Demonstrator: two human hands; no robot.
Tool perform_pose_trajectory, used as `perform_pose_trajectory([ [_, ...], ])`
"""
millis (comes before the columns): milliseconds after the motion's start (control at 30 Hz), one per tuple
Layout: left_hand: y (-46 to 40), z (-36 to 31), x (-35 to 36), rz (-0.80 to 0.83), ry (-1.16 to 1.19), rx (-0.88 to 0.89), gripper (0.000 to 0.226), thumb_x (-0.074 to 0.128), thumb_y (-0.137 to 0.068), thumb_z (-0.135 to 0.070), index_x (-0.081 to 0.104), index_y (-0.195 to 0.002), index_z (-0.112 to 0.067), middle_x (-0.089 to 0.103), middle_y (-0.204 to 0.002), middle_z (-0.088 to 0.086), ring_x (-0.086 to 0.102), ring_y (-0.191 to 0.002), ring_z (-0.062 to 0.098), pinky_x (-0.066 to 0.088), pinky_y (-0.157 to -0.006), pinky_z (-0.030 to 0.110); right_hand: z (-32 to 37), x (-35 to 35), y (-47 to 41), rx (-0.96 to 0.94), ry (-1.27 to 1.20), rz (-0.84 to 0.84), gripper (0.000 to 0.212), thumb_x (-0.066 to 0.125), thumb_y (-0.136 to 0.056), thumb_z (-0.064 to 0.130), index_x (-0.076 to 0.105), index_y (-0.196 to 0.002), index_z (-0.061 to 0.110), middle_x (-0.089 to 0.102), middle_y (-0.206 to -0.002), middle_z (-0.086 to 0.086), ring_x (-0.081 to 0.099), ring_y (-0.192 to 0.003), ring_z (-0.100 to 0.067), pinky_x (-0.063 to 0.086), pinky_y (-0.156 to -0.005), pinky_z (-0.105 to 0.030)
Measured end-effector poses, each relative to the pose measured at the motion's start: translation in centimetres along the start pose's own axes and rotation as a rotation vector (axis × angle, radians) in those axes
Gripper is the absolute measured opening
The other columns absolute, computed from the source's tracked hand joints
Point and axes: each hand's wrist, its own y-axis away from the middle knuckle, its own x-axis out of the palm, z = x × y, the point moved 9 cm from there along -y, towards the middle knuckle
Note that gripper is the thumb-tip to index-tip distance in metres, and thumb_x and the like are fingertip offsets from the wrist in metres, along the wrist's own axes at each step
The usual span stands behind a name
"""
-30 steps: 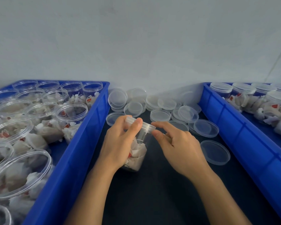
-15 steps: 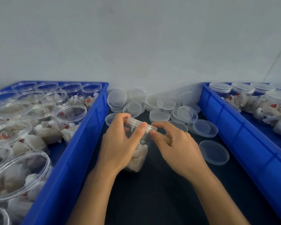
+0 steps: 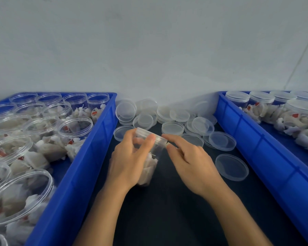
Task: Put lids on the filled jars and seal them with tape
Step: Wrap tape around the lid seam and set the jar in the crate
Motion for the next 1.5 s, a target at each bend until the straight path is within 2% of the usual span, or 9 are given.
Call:
perform_pose_trajectory([
  [133,0.1,0.0,0.2,0.024,0.115,-0.008,0.058,0.059,-0.076,-0.086,0.066,-0.115,-0.044,0.072,-0.111,-0.023,0.075,-0.091,0.002,0.064,-0.089,0.048,-0.6,-0.3,-0.3,0.002,-0.019,-0.027,0.031,0.045,-0.107,0.051,0.052,-0.136,0.055,0.059,-0.066,0.022,0.056,-0.070,-0.005,0.038,-0.064,-0.029],
  [533,-0.1,0.1,1.2,0.102,0.301,-0.007,0.048,0.065,-0.089,-0.061,0.071,-0.116,-0.023,0.076,-0.106,-0.006,0.076,-0.093,0.015,0.062,-0.071,0.025,-0.5,-0.5,-0.2,-0.001,0.027,-0.070,0.027,0.044,-0.103,0.056,0.053,-0.129,0.055,0.059,-0.065,0.024,0.057,-0.068,-0.008,0.040,-0.066,-0.031],
  [700,-0.1,0.1,1.2,0.157,0.272,-0.009,0.050,0.061,-0.088,-0.066,0.066,-0.120,-0.028,0.075,-0.106,-0.015,0.077,-0.095,0.014,0.060,-0.069,0.020,0.1,-0.3,0.0,-0.002,0.010,-0.088,0.030,0.042,-0.098,0.060,0.053,-0.125,0.053,0.060,-0.066,0.021,0.057,-0.065,-0.012,0.044,-0.065,-0.033],
  [833,0.2,-0.4,1.2,0.141,0.052,0.037,0.072,0.058,-0.078,-0.084,0.042,-0.133,-0.040,0.070,-0.110,-0.015,0.076,-0.095,0.009,0.060,-0.081,0.030,0.1,-0.8,0.1,0.010,0.024,-0.125,0.022,0.049,-0.101,0.055,0.056,-0.122,0.052,0.062,-0.067,0.025,0.059,-0.067,-0.010,0.045,-0.065,-0.032],
  [933,0.2,-1.3,0.3,0.040,-0.202,0.099,0.073,0.055,-0.069,-0.093,0.032,-0.120,-0.046,0.061,-0.113,-0.018,0.072,-0.093,0.006,0.058,-0.077,0.033,0.3,-1.0,0.3,0.012,0.046,-0.147,0.020,0.052,-0.103,0.054,0.057,-0.122,0.051,0.061,-0.066,0.026,0.058,-0.063,-0.008,0.047,-0.064,-0.032],
  [1033,0.3,-1.9,0.4,0.016,-0.274,0.106,0.073,0.051,-0.064,-0.100,0.030,-0.113,-0.049,0.058,-0.112,-0.020,0.067,-0.095,0.004,0.059,-0.078,0.035,1.0,-1.0,0.4,0.007,0.083,-0.169,0.026,0.045,-0.102,0.059,0.057,-0.123,0.049,0.063,-0.065,0.019,0.062,-0.065,-0.009,0.054,-0.068,-0.037],
  [1167,0.3,-1.8,1.1,0.044,-0.244,0.098,0.072,0.048,-0.065,-0.099,0.025,-0.117,-0.055,0.056,-0.114,-0.025,0.066,-0.102,0.004,0.061,-0.089,0.040,1.2,-0.7,0.5,-0.003,0.097,-0.131,0.030,0.037,-0.104,0.052,0.053,-0.130,0.048,0.062,-0.066,0.014,0.062,-0.066,-0.013,0.055,-0.070,-0.042],
  [1300,0.0,-0.6,0.1,0.011,-0.097,0.025,0.079,0.055,-0.069,-0.092,0.042,-0.129,-0.044,0.066,-0.114,-0.021,0.069,-0.100,0.002,0.059,-0.095,0.047,1.0,-0.2,0.4,-0.001,0.073,-0.046,0.037,0.035,-0.107,0.043,0.045,-0.140,0.054,0.056,-0.063,0.016,0.058,-0.069,-0.013,0.051,-0.074,-0.041],
  [1500,0.1,-0.1,0.2,0.053,0.084,-0.005,0.064,0.063,-0.072,-0.084,0.055,-0.120,-0.041,0.073,-0.109,-0.016,0.074,-0.099,0.009,0.058,-0.096,0.049,1.2,-0.5,0.3,-0.024,0.108,-0.023,0.036,0.033,-0.106,0.048,0.046,-0.139,0.052,0.052,-0.059,0.010,0.055,-0.066,-0.016,0.047,-0.071,-0.040],
])
